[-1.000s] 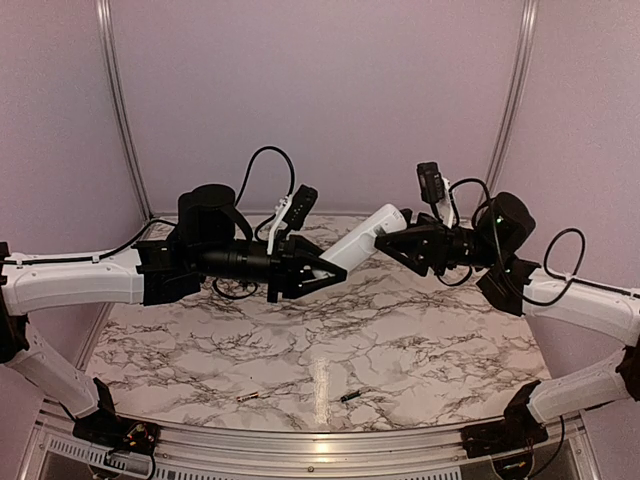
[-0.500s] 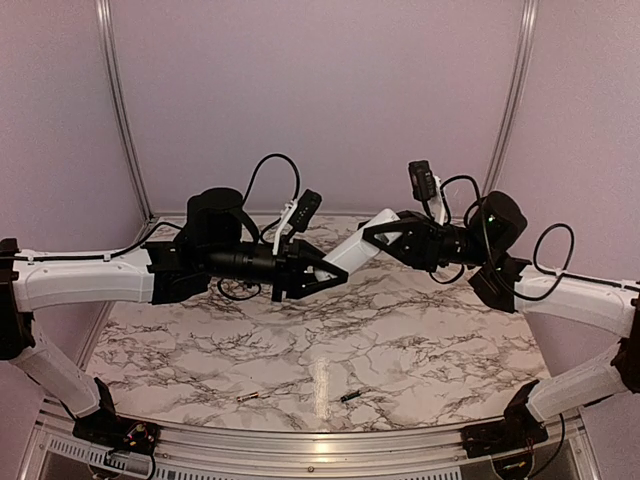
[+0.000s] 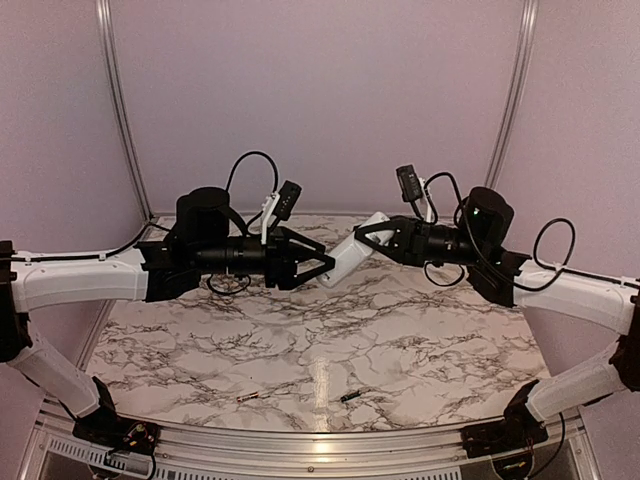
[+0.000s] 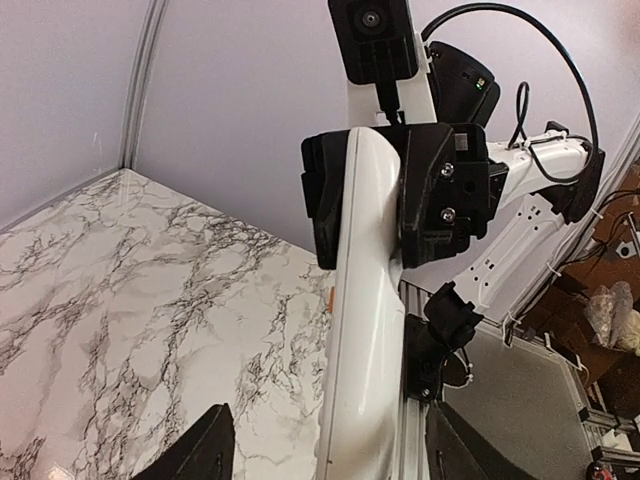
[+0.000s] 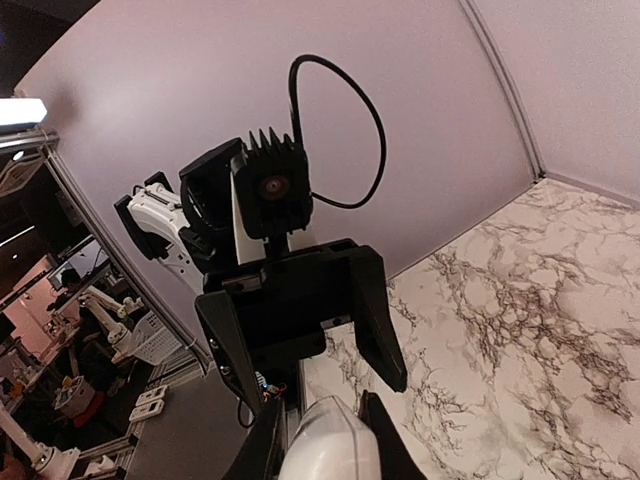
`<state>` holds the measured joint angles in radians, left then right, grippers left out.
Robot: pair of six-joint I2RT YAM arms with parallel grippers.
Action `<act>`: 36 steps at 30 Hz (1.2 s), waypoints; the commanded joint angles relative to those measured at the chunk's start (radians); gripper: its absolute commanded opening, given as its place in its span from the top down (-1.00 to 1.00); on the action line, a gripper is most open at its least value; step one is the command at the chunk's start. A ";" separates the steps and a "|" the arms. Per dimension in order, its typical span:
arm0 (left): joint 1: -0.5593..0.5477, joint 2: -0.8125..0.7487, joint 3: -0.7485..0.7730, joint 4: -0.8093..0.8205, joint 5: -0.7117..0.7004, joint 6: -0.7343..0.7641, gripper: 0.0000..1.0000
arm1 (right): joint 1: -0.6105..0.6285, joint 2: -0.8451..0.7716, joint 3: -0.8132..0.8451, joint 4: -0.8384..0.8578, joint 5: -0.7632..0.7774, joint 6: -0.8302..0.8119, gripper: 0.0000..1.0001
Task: Load the batteries into the remote control
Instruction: Pass from the left arm to the right, then adjust the remote control.
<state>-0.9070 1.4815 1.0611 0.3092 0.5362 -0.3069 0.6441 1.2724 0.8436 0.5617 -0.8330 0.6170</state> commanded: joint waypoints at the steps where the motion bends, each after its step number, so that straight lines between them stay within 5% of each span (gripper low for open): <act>1: 0.005 -0.090 -0.048 -0.094 -0.169 0.095 -0.41 | -0.058 0.017 0.048 -0.168 0.067 0.010 1.00; 5: 0.002 -0.146 -0.098 -0.172 -0.293 0.234 -0.55 | -0.101 0.059 0.041 -0.250 0.015 0.009 1.00; 13: -0.108 -0.173 -0.212 -0.202 -0.486 0.501 -0.46 | -0.102 0.181 0.014 -0.311 -0.159 -0.016 1.00; 26: -0.246 0.062 -0.072 -0.342 -0.766 0.583 0.12 | -0.024 0.267 0.072 -0.317 -0.215 -0.027 1.00; 36: -0.308 0.135 -0.011 -0.337 -0.707 0.572 0.29 | -0.015 0.298 0.088 -0.277 -0.168 0.024 0.77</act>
<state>-1.1870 1.5970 1.0069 -0.0345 -0.2371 0.2768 0.6197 1.5635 0.8768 0.2245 -1.0470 0.6182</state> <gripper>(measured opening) 0.358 0.184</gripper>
